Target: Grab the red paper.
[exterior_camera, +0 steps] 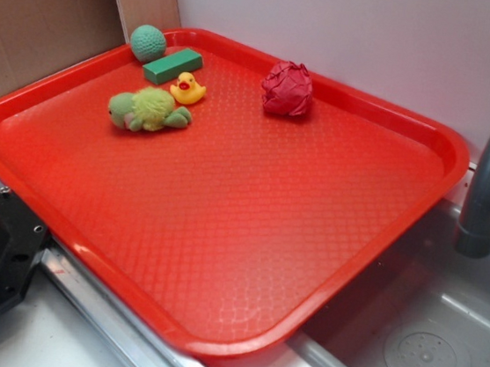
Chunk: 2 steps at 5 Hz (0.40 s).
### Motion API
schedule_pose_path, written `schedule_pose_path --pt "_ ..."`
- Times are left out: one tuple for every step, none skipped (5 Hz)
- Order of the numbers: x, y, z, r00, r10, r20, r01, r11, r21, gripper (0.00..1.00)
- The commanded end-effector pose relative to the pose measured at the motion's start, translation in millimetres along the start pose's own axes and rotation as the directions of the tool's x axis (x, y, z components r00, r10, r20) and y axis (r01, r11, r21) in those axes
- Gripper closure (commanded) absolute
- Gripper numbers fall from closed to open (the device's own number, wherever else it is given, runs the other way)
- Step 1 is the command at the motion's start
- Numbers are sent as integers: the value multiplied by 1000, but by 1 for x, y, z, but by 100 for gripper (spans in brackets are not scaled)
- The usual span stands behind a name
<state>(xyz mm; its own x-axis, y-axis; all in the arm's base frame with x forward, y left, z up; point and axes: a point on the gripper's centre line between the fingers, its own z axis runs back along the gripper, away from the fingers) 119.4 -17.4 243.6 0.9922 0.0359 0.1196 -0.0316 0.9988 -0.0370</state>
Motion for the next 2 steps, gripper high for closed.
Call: schedule_pose_path --pt "0 0 0 1000 0 0 0 1000 0 0" --pt "30 13 -54 998 50 25 -52 997 62 0"
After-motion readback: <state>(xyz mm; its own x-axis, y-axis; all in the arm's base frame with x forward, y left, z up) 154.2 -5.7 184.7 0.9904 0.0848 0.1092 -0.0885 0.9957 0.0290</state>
